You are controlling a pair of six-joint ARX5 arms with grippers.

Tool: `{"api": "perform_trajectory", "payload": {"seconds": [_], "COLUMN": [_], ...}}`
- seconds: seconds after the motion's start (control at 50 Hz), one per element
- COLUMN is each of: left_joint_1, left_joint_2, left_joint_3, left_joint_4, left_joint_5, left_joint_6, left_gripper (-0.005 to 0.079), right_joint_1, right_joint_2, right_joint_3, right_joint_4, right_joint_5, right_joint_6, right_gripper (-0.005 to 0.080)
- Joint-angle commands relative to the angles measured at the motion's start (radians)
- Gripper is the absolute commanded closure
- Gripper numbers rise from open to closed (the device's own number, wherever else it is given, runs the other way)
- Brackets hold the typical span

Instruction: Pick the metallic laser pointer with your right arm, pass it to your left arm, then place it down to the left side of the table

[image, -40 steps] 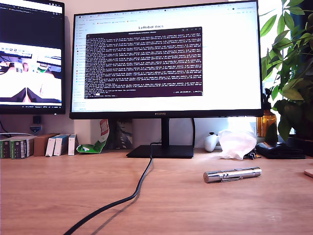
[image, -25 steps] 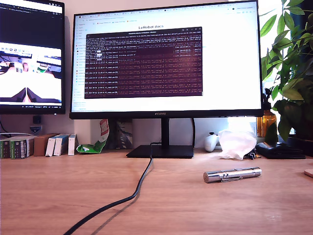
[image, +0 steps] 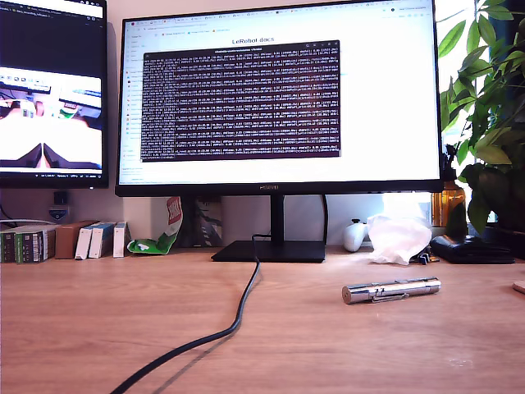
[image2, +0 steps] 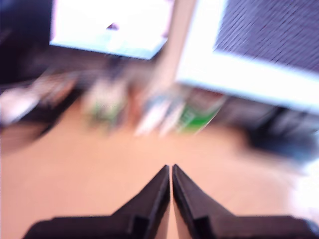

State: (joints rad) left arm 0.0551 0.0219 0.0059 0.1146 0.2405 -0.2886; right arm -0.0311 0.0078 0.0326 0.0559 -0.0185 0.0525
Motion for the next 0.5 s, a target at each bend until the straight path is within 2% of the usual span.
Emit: {"api": "perform_trajectory", "payload": {"seconds": [0.0,0.08,0.16,0.36,0.48], "left_joint_1": [0.001,0.001,0.001,0.001,0.001], "left_joint_2": [0.004,0.004,0.006,0.116,0.265], "left_joint_3": [-0.025,-0.013,0.014,0.127,0.222], "left_joint_4": [0.113,0.172,0.162,0.080,0.053], "left_joint_5": [0.072,0.135,0.190,0.282,0.377], "left_joint_6": [-0.003,0.000,0.006,0.120,0.255], "left_gripper": [0.0762,0.0762,0.0762,0.0762,0.0762], "right_joint_1": [0.003,0.003,0.003,0.003,0.003], "right_joint_2": [-0.006,-0.006,0.007,0.160,0.328], "right_joint_3": [0.049,0.100,0.163,0.356,0.482], "right_joint_4": [0.010,0.006,-0.006,-0.126,-0.200], "right_joint_5": [-0.002,-0.006,-0.023,-0.101,-0.163], "right_joint_6": [0.003,0.002,-0.012,-0.188,-0.323], "right_gripper": [0.0762,0.0763,0.0763,0.0762,0.0762]}}
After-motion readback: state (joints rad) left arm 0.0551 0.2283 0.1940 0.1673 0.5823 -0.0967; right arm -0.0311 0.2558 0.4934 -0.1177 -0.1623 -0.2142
